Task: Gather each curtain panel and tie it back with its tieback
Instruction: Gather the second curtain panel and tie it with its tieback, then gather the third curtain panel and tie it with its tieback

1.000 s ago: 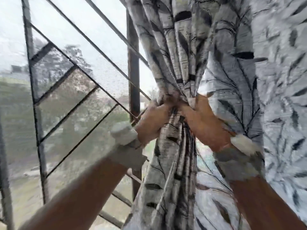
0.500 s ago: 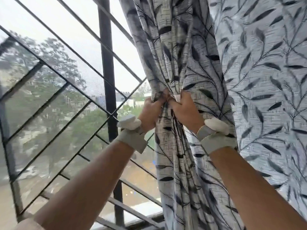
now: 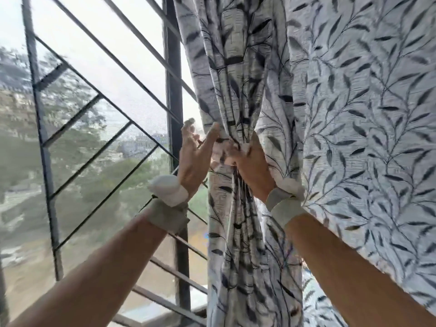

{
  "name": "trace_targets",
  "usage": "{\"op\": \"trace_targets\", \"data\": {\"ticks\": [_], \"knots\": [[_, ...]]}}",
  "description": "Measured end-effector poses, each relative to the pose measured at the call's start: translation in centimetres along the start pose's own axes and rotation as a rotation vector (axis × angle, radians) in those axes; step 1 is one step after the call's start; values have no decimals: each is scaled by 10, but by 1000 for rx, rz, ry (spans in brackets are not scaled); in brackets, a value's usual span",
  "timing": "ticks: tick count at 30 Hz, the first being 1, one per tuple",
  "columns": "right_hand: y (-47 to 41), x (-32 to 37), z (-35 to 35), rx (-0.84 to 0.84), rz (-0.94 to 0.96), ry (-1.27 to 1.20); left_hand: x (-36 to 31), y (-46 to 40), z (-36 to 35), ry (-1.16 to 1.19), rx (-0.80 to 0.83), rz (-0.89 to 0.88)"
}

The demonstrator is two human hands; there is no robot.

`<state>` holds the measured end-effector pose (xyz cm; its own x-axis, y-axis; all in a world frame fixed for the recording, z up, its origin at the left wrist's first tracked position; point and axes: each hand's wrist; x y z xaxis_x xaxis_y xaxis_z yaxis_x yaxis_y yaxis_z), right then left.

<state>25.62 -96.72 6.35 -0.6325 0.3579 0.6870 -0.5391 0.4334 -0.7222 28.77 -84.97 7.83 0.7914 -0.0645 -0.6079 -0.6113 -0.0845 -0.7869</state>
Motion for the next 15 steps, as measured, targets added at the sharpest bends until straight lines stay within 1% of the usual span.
{"op": "trace_targets", "data": {"ticks": [2,3,4,5,6,7,8,9,10,11,12,13,14,15], "knots": [[13,7,-16,131,-128,-220,0,-3,2,9,62,53],[17,8,-21,212,-136,-280,4,-3,-3,41,52,93],[22,13,-28,266,-127,-271,5,-2,-4,61,17,111],[25,17,-31,285,-95,-224,4,-1,-5,69,-42,106],[28,24,-34,262,-27,-153,5,-1,-2,51,-87,102],[30,30,-32,185,88,-42,6,-2,1,14,-125,75],[28,32,-25,21,271,108,8,-2,4,-22,-159,31],[24,37,-15,-177,515,269,10,-3,8,-39,-192,-39],[19,39,-6,-337,751,413,11,-4,11,-41,-234,-129],[16,44,2,-453,895,570,14,-6,13,-50,-266,-219],[12,45,8,-539,928,710,10,-5,15,-84,-289,-308],[6,44,14,-604,867,803,9,-5,16,-153,-319,-388],[2,44,20,-645,772,824,7,-3,15,-235,-352,-487],[-1,41,27,-651,674,764,3,-1,14,-306,-356,-606]]}}
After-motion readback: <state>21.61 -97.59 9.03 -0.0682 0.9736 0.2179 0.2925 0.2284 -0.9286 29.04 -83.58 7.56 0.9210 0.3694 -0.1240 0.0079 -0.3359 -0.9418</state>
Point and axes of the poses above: each hand's wrist, its own y-axis away from the middle knuckle, its own z-axis out of the back of the hand, x = y × z, and after that the axes turned 10 degrees about -x, right-handed
